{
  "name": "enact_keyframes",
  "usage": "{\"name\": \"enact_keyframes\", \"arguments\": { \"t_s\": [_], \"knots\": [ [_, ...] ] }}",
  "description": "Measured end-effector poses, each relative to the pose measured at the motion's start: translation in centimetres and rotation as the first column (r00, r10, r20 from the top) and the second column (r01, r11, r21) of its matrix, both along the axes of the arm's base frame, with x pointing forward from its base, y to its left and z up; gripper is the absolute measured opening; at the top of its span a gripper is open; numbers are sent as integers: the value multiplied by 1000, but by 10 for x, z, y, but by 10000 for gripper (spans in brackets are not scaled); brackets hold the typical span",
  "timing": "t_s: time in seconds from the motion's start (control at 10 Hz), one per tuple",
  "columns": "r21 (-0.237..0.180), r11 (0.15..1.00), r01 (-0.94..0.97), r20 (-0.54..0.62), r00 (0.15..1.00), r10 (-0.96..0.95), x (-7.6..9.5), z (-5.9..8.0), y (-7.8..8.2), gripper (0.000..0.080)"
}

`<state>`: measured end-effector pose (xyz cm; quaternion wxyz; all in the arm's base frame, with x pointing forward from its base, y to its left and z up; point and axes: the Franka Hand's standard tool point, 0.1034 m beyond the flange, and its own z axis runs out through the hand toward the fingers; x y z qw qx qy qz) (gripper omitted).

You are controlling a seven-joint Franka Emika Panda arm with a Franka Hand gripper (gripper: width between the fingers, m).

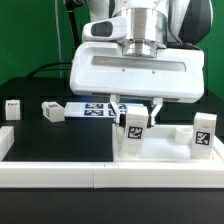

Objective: Assemble square table

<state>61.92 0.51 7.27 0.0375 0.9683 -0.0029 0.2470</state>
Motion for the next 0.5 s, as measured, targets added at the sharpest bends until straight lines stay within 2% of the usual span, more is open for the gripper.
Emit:
{"name": "enact_keyframes", "arguments": {
  "t_s": [0.4,0.5],
  "knots": [
    [-9,1000,0,27,1000,0,2,0,-1,292],
    [-9,1000,0,27,1000,0,2,0,-1,495]
  ]
}}
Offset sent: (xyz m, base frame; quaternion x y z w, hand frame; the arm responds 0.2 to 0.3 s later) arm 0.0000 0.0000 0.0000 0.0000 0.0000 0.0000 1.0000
